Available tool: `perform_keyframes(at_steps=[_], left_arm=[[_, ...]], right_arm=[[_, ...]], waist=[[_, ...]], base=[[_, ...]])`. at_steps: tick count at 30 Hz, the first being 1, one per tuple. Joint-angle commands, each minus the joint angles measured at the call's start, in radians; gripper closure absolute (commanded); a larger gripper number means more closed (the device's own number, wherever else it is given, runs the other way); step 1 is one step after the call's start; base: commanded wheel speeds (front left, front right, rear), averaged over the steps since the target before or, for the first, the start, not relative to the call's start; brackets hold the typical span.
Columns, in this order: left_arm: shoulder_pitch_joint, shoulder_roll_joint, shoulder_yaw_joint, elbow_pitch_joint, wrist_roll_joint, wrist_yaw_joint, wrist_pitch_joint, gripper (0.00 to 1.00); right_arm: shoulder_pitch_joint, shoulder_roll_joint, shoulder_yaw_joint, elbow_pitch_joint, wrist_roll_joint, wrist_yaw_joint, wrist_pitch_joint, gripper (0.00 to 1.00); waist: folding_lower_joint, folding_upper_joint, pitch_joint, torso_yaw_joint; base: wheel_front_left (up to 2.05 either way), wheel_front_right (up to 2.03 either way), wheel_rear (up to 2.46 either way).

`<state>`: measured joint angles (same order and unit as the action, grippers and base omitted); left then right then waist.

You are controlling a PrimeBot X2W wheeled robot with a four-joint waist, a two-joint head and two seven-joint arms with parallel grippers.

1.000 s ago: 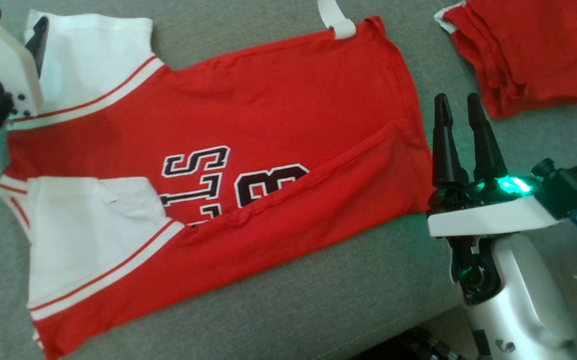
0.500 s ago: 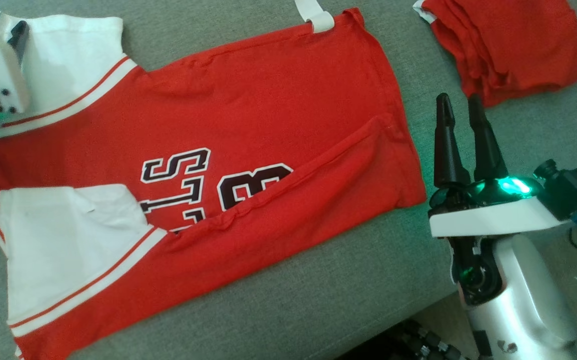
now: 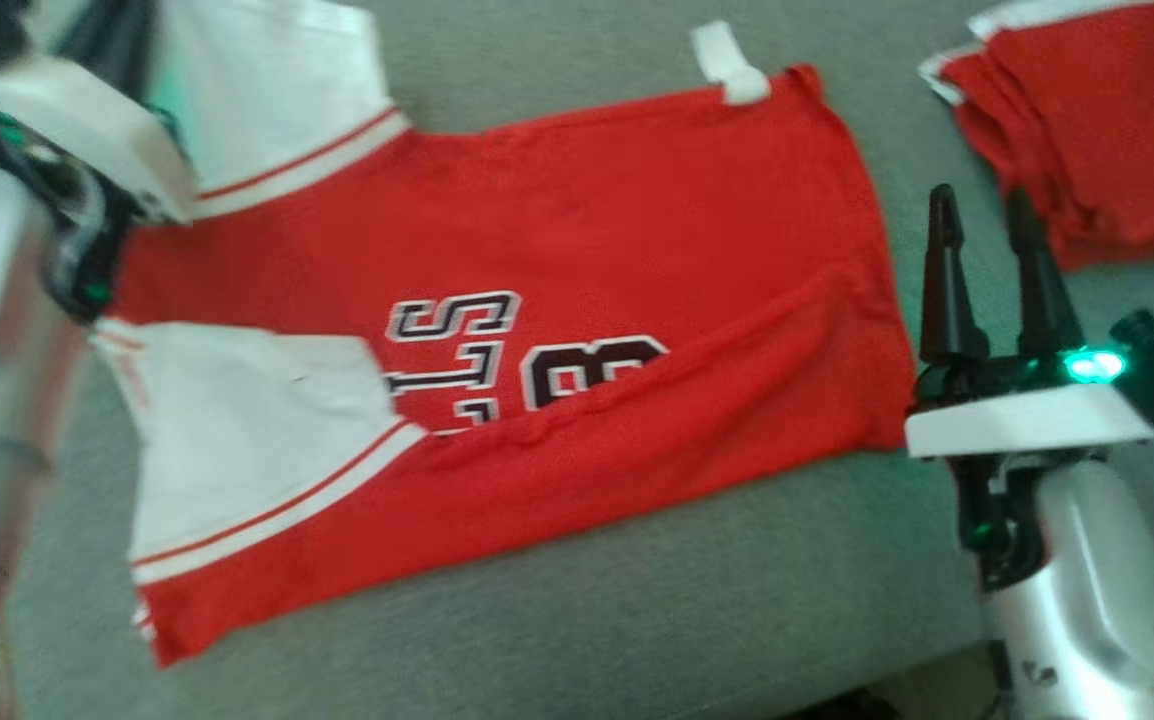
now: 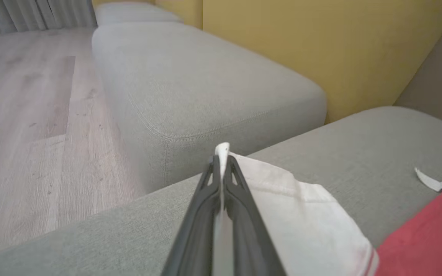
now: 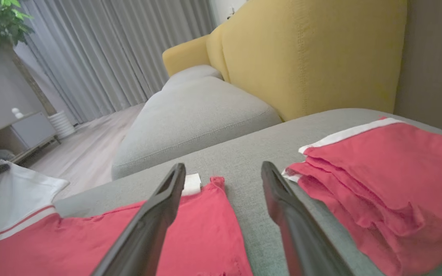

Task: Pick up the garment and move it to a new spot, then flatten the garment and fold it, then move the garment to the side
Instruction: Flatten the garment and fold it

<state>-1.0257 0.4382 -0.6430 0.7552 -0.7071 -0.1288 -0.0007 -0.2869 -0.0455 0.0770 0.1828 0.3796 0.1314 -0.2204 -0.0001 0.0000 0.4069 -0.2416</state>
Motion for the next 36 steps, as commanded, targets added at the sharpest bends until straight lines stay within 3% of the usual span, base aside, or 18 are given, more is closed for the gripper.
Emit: perform_keyframes(at_steps=[1, 7, 15, 19, 31, 32, 33, 36], left_arm=[[0.007, 0.031, 0.036, -0.041, 0.006, 0.011, -0.033, 1.00], [0.146, -0.008, 0.008, -0.221, 0.008, 0.040, -0.107, 1.00], [0.273, -0.022, -0.032, -0.453, 0.001, 0.085, -0.093, 1.00], [0.302, -0.023, -0.047, -0.511, -0.015, 0.085, -0.071, 1.00], [0.297, -0.016, -0.055, -0.556, -0.012, 0.106, -0.047, 1.00], [0.295, -0.014, -0.053, -0.552, -0.012, 0.110, -0.045, 1.00], [0.293, -0.013, -0.052, -0.548, -0.011, 0.114, -0.044, 1.00], [0.287, -0.008, -0.041, -0.531, -0.011, 0.129, -0.046, 1.00]], right_arm=[[-0.041, -0.012, 0.000, -0.025, -0.028, -0.001, 0.029, 0.00], [-0.144, -0.089, -0.060, 0.045, -0.152, -0.001, 0.247, 0.00], [-0.312, -0.138, -0.121, 0.290, -0.222, -0.001, 0.456, 0.00], [-0.374, -0.181, -0.097, 0.424, -0.285, -0.001, 0.476, 0.00], [-0.529, -0.188, -0.079, 0.700, -0.354, -0.001, 0.427, 0.00], [-0.539, -0.189, -0.075, 0.722, -0.354, -0.001, 0.427, 0.58], [-0.548, -0.192, -0.070, 0.741, -0.353, -0.001, 0.425, 1.00], [-0.577, -0.194, -0.070, 0.780, -0.334, -0.001, 0.401, 1.00]], waist=[[0.0001, 0.0000, -0.051, 0.074], [0.0001, 0.0000, -0.078, 0.178], [0.0001, 0.0000, -0.073, 0.258], [0.0001, 0.0000, -0.060, 0.279], [0.0001, 0.0000, -0.017, 0.297], [0.0001, 0.0000, -0.015, 0.297], [0.0001, 0.0000, -0.014, 0.295], [0.0001, 0.0000, -0.018, 0.284]], base=[[0.00, 0.00, 0.00], [0.00, 0.00, 0.00], [0.00, 0.00, 0.00], [0.00, 0.00, 0.00], [0.00, 0.00, 0.00], [0.00, 0.00, 0.00], [0.00, 0.00, 0.00], [0.00, 0.00, 0.00]])
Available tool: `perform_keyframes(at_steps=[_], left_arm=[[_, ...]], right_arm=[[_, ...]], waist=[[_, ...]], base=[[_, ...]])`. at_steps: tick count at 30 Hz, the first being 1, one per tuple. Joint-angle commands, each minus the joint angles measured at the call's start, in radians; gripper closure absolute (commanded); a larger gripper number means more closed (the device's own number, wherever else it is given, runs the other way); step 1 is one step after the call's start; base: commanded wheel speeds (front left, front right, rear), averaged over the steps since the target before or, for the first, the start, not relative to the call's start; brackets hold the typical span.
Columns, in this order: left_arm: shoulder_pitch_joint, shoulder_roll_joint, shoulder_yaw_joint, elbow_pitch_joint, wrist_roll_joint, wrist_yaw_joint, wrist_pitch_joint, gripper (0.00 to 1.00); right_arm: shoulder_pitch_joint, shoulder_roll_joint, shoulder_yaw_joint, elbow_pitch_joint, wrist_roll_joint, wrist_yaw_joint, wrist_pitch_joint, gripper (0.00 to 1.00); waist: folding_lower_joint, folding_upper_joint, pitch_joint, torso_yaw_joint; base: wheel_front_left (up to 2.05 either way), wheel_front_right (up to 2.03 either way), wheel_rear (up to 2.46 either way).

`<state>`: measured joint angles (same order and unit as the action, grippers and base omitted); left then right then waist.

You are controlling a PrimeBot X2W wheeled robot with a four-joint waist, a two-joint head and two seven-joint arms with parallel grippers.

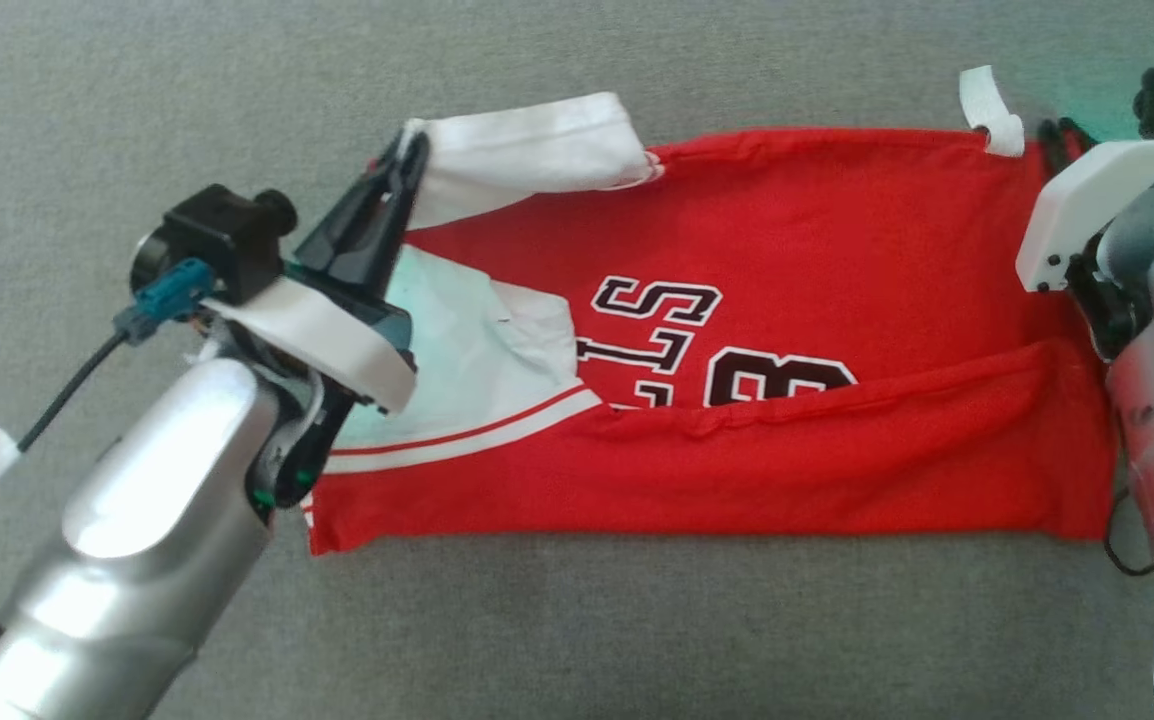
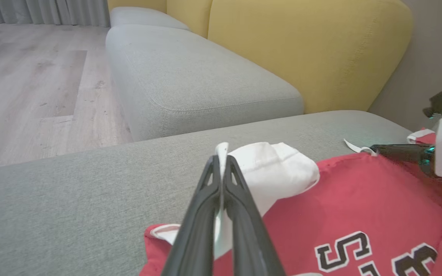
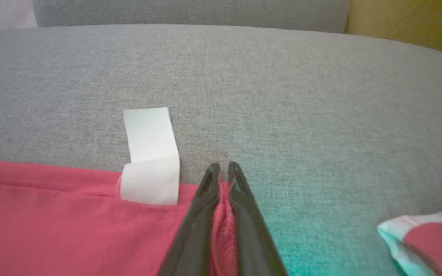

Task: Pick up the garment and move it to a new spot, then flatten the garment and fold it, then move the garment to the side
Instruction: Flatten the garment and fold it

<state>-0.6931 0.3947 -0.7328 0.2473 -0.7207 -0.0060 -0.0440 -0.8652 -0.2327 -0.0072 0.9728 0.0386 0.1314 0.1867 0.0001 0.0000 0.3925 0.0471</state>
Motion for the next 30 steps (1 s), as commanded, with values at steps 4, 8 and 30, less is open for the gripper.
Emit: perform_keyframes(at_steps=[4, 8, 30], left_arm=[[-0.060, 0.043, 0.074, 0.003, -0.002, 0.029, -0.011, 1.00], [-0.091, 0.054, 0.111, 0.038, -0.010, 0.051, -0.025, 1.00], [-0.453, -0.039, 0.145, 0.454, 0.062, 0.014, -0.178, 1.00]], right_arm=[[-0.034, 0.010, 0.038, 0.005, 0.071, -0.001, -0.059, 1.00], [-0.063, 0.015, 0.091, -0.029, 0.182, -0.001, -0.109, 1.00], [-0.159, -0.010, 0.211, -0.162, 0.547, -0.001, -0.285, 1.00]], waist=[[-0.0001, 0.0000, -0.021, -0.031], [-0.0001, 0.0000, -0.037, -0.061], [-0.0001, 0.0000, -0.016, -0.117]], base=[[0.00, 0.00, 0.00], [0.00, 0.00, 0.00], [0.00, 0.00, 0.00]])
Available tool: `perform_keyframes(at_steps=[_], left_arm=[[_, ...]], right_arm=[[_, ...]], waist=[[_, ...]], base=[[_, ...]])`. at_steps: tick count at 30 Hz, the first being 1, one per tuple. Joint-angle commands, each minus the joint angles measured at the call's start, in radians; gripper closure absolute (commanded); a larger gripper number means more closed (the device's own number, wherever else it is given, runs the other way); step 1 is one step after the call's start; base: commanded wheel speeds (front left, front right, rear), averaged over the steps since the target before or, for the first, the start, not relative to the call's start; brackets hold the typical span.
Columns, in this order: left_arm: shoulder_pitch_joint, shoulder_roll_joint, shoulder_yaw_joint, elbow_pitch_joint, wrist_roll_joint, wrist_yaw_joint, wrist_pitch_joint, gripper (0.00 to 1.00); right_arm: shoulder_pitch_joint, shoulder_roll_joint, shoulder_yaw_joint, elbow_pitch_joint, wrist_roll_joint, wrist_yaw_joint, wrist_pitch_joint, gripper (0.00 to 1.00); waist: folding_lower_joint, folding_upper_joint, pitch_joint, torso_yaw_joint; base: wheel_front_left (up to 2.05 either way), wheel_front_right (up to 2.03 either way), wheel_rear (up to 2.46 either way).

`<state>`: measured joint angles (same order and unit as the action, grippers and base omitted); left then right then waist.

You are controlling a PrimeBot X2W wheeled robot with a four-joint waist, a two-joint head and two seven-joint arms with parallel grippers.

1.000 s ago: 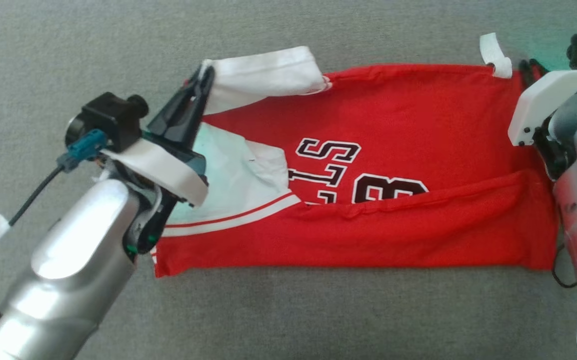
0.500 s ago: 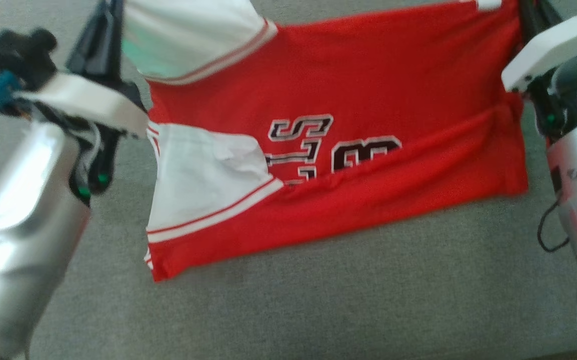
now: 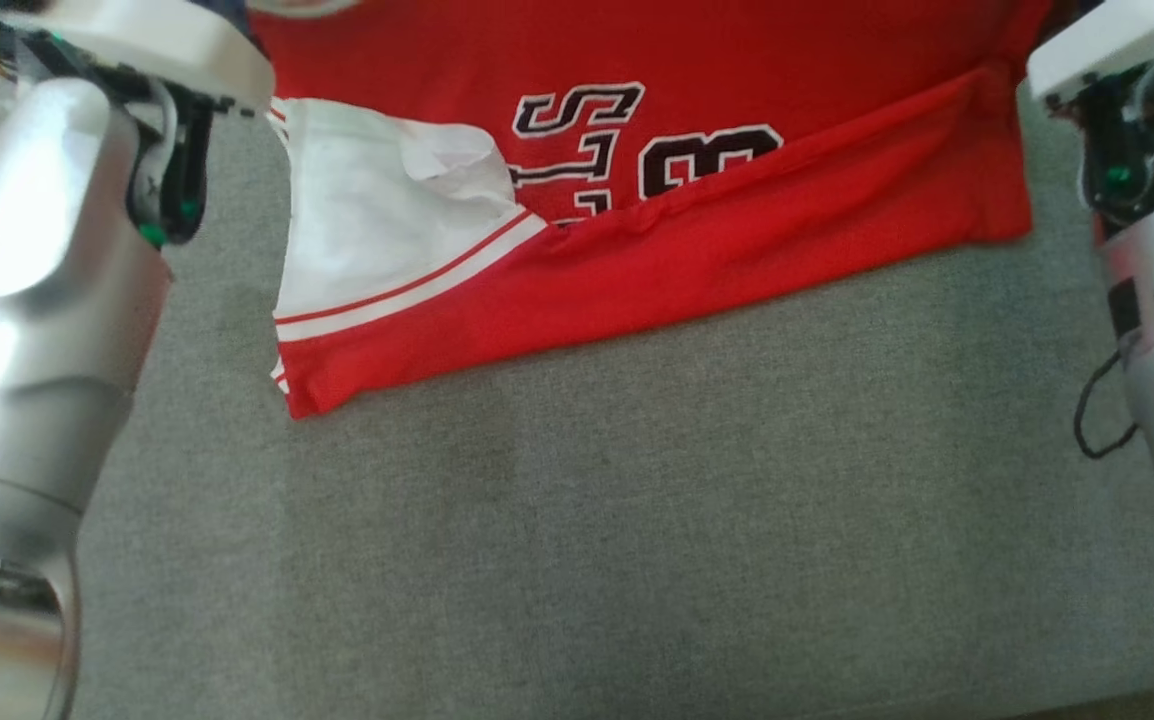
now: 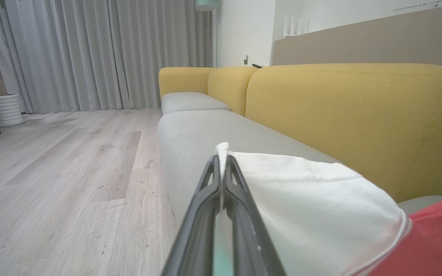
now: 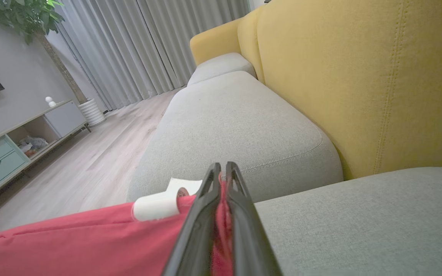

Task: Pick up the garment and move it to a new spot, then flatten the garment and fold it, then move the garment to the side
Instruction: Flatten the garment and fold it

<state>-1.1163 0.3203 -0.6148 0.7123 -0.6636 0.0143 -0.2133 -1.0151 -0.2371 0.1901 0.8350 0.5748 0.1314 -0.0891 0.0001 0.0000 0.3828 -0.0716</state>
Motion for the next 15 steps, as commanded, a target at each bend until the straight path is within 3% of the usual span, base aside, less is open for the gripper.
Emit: perform_keyframes(at_steps=[1, 9, 15], left_arm=[[-0.023, 0.032, 0.022, 0.001, 0.006, -0.017, -0.014, 1.00], [0.096, 0.014, -0.019, 0.029, -0.010, -0.082, -0.022, 1.00], [0.224, 0.027, -0.086, -0.034, -0.017, -0.114, 0.018, 1.00]], right_arm=[[0.000, -0.008, 0.024, -0.022, 0.019, -0.001, -0.009, 1.00], [0.107, -0.064, 0.079, -0.019, 0.105, -0.001, 0.026, 1.00], [0.207, -0.138, 0.133, -0.024, 0.145, -0.001, 0.063, 1.00]], waist=[[-0.0001, 0.0000, -0.012, 0.004], [-0.0001, 0.0000, -0.074, 0.034], [-0.0001, 0.0000, -0.128, 0.061]], base=[[0.00, 0.00, 0.00], [0.00, 0.00, 0.00], [0.00, 0.00, 0.00]])
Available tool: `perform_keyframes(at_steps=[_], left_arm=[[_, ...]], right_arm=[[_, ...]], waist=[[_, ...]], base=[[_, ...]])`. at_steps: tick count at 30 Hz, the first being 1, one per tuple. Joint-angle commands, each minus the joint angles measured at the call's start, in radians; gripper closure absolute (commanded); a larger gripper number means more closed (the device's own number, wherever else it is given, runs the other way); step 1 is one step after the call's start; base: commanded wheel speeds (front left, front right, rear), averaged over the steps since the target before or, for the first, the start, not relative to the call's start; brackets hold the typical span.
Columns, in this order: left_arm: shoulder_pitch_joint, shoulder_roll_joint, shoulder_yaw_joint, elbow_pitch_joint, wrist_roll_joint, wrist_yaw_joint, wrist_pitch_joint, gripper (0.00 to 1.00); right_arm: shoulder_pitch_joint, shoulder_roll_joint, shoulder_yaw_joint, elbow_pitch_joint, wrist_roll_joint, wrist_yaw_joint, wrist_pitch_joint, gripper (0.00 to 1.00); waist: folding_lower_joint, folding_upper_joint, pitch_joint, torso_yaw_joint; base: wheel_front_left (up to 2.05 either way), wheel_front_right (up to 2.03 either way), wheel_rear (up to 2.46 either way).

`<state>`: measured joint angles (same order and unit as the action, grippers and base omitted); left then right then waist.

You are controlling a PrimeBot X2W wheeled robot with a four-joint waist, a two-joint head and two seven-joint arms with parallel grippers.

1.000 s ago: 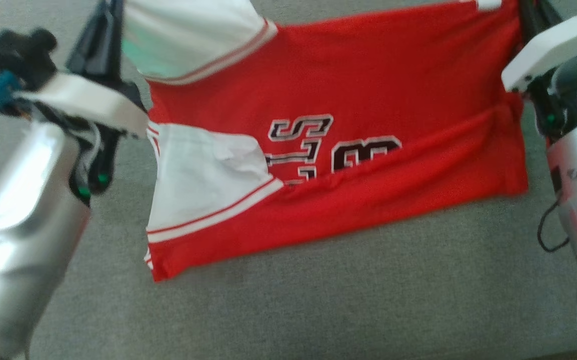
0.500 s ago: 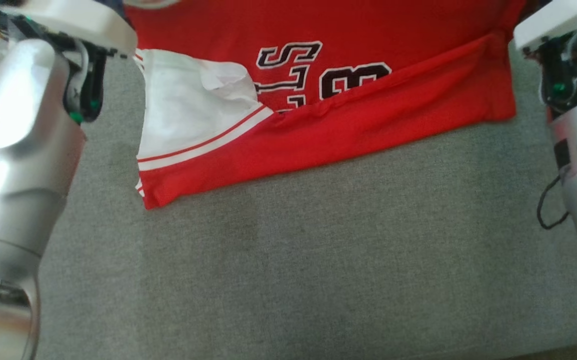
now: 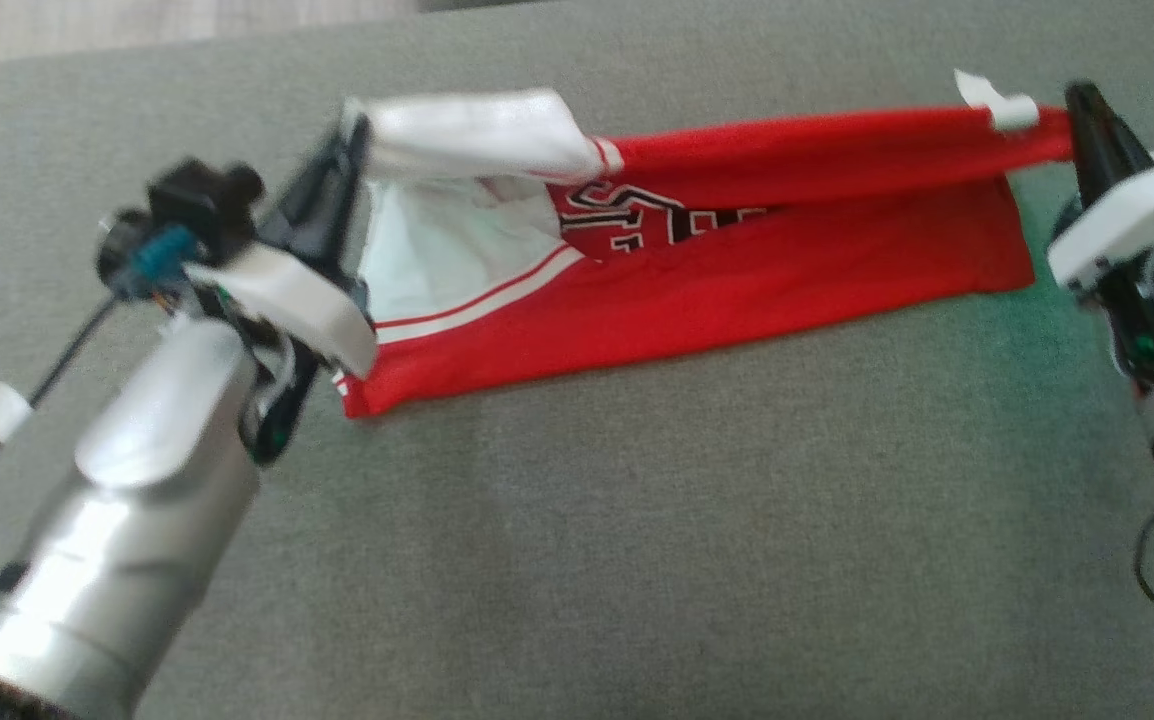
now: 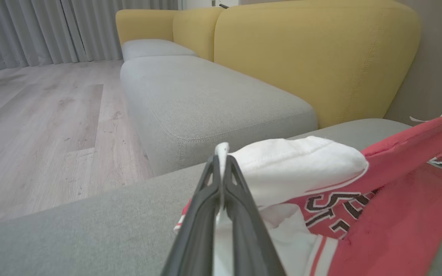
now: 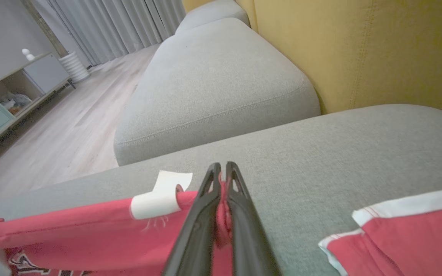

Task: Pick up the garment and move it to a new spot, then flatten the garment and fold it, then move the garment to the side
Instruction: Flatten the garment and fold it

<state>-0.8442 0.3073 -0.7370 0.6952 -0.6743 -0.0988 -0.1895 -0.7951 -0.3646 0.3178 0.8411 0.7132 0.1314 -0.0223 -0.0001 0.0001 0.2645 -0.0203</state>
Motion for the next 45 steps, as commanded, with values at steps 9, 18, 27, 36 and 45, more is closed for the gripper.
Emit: perform_keyframes(at_steps=[9, 18, 27, 36, 45], left_arm=[[0.155, 0.130, -0.068, -0.203, 0.000, 0.010, 0.153, 1.00], [0.208, 0.160, -0.110, -0.288, 0.017, 0.055, 0.228, 1.00], [0.210, 0.170, -0.122, -0.288, 0.013, 0.083, 0.285, 0.42], [0.206, 0.141, -0.058, -0.293, -0.005, 0.152, 0.186, 0.00], [0.240, 0.029, 0.144, -0.348, -0.093, 0.246, -0.060, 0.00]], right_arm=[[0.110, -0.097, 0.096, -0.024, 0.037, -0.001, 0.113, 1.00], [0.107, -0.132, 0.149, 0.018, -0.020, -0.001, 0.161, 1.00], [0.065, -0.120, 0.181, 0.047, -0.041, -0.001, 0.146, 0.00], [0.042, -0.110, 0.113, -0.039, 0.054, -0.001, 0.012, 0.00], [0.100, -0.045, -0.007, -0.205, 0.079, -0.001, -0.200, 0.00]], waist=[[0.0001, -0.0001, -0.051, 0.035], [0.0001, -0.0001, -0.026, 0.032], [0.0001, -0.0001, -0.003, 0.024], [0.0001, -0.0001, -0.045, 0.020], [0.0001, -0.0001, -0.113, 0.011]], base=[[0.00, 0.00, 0.00], [0.00, 0.00, 0.00], [0.00, 0.00, 0.00], [0.00, 0.00, 0.00], [0.00, 0.00, 0.00]])
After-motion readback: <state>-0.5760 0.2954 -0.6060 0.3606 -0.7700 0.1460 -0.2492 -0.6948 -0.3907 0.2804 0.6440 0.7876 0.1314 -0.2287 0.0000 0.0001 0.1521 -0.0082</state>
